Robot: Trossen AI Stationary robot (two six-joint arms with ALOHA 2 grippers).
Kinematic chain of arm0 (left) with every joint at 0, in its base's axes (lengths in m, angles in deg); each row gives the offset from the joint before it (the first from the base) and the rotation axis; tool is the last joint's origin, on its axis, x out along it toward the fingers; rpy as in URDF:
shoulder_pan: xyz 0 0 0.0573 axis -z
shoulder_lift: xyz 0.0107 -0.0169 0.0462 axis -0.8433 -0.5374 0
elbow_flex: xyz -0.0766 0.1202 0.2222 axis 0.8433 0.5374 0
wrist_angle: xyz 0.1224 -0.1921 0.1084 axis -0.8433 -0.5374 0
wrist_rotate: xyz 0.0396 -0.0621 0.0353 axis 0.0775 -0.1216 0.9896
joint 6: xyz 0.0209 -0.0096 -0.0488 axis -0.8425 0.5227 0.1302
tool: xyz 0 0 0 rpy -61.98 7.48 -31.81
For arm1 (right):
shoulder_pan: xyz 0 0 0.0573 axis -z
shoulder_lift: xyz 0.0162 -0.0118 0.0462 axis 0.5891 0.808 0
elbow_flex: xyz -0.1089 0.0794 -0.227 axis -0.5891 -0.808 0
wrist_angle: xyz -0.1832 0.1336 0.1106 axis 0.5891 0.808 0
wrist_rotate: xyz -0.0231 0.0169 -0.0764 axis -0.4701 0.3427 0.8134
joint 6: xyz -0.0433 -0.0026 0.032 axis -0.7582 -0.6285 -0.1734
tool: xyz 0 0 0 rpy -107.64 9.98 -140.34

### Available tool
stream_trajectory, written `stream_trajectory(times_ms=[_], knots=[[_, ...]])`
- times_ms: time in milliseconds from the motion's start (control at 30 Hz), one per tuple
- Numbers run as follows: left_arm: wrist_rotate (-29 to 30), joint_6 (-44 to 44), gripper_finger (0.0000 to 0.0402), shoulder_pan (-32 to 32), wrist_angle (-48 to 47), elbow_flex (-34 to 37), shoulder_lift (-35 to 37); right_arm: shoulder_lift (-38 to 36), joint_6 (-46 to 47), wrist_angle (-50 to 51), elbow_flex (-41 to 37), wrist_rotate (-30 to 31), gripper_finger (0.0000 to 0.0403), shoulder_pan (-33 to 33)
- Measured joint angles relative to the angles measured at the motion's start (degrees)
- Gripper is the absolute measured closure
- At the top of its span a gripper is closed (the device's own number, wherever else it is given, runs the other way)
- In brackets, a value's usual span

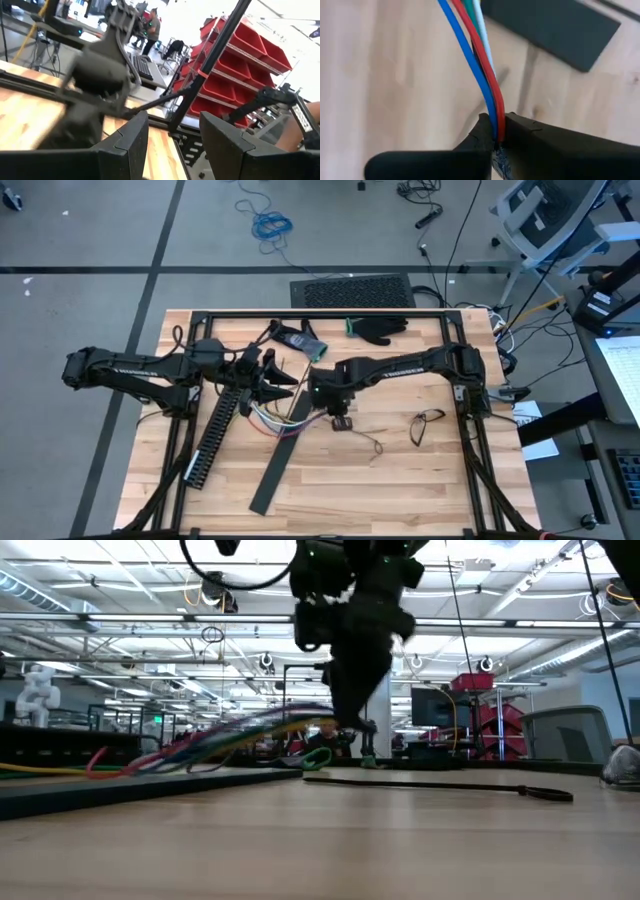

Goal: Ziptie cables
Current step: Put the cable wire on the table

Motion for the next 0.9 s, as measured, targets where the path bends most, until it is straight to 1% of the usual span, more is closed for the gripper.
stream_trajectory(times_ms=[133, 200, 367, 467, 533, 667, 833, 900], knots=[[-2.9, 0.1, 0.0229, 0.0, -1.5, 0.0, 0.1, -0.1, 10.4, -0.9, 0.8, -5.9, 0.0387, 0.2], [-3.8, 0.1, 0.0229, 0.0, -2.8, 0.0, 0.1, -0.1, 14.3, -1.3, 0.8, -8.0, 0.0387, -0.5], [-4.1, 0.0, 0.0229, 0.0, -5.9, 0.0, 0.1, 0.2, 21.4, -4.0, 0.5, -8.1, 0.0387, -2.9], [-4.2, -1.0, 0.0229, 0.0, -7.7, 0.0, 0.1, 0.2, 27.9, -7.2, -1.1, -8.3, 0.0387, -3.9], [-4.2, -1.0, 0.0229, 0.0, -7.6, 0.0, 0.1, 0.3, 30.8, -7.1, -2.3, -7.7, 0.0387, -4.5], [-4.2, -1.4, 0.0229, 0.0, -7.8, 0.0, 0.1, 1.4, 33.0, -7.1, -4.2, -6.3, 0.0387, -6.1], [-4.2, -1.5, 0.0229, 0.0, -8.4, 0.0, 0.1, 2.9, 35.3, -8.7, -5.7, -6.4, 0.0387, -7.4], [-4.2, -1.5, 0.0229, 0.0, -8.7, 0.0, 0.1, 3.4, 36.1, -9.0, -6.1, -6.3, 0.0379, -7.7]])
